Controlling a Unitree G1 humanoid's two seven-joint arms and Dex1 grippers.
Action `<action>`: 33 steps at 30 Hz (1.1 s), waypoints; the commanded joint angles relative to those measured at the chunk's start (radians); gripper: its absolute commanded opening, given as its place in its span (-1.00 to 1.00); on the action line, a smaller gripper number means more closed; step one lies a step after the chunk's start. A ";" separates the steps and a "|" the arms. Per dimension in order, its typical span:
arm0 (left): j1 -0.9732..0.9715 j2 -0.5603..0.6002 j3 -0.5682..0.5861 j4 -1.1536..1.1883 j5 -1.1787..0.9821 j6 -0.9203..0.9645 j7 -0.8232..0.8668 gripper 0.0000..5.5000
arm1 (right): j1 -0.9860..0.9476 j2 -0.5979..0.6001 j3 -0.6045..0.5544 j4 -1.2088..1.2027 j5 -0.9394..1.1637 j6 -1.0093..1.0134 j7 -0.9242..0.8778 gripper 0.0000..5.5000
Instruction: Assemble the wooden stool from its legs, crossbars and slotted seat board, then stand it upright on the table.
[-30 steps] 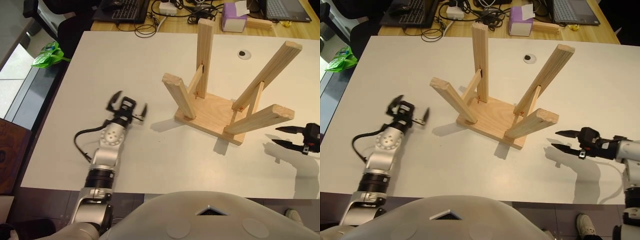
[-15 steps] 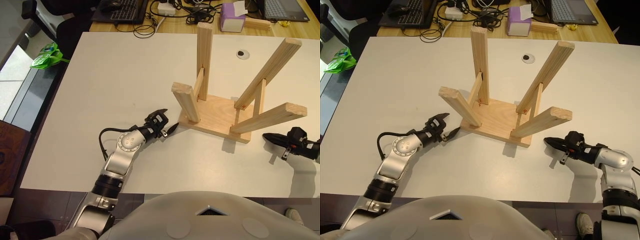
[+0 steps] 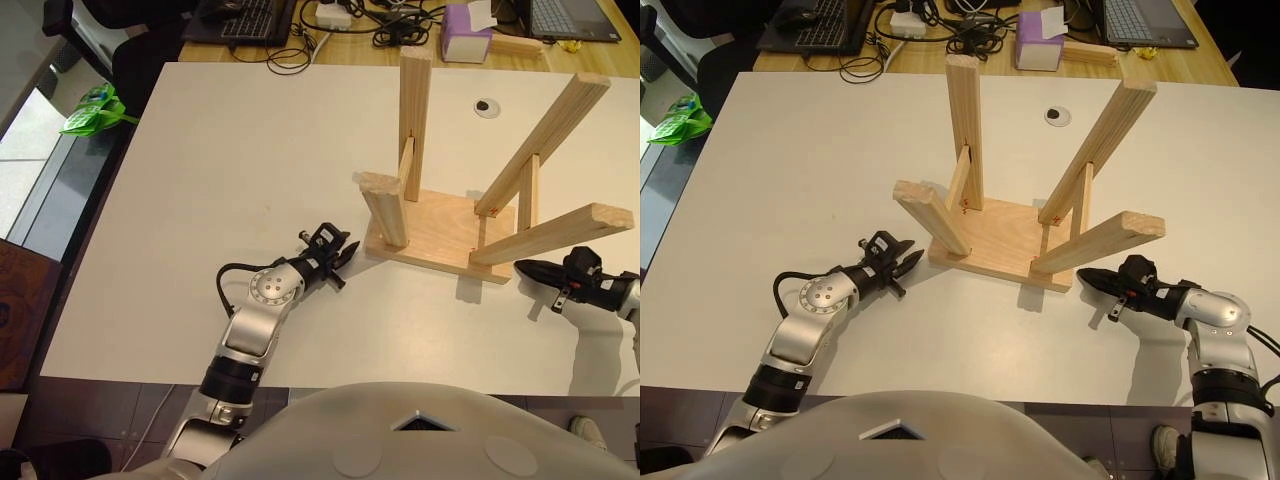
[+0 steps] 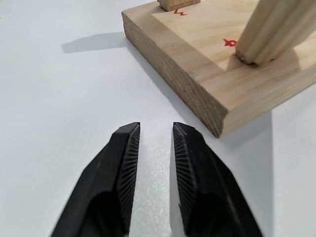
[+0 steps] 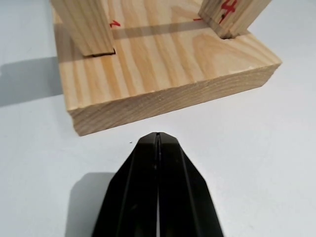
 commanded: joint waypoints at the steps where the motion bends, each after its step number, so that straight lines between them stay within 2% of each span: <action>1: 0.023 0.043 -0.010 0.014 0.015 0.039 -0.016 -0.79 | 0.022 -0.025 -0.004 -0.040 0.012 0.040 0.033 -1.00; 5: 0.011 0.035 -0.022 0.041 0.020 0.025 -0.011 -0.99 | 0.047 -0.032 -0.005 -0.082 0.024 0.073 0.065 -1.00; 23: -0.002 -0.006 -0.098 0.031 -0.004 0.025 -0.036 -0.99 | 0.042 -0.005 0.013 -0.178 0.021 0.140 0.078 -1.00; 33: -0.020 -0.009 -0.096 -0.013 -0.031 0.035 -0.051 -0.99 | 0.044 -0.004 0.017 -0.222 0.040 0.151 0.099 -1.00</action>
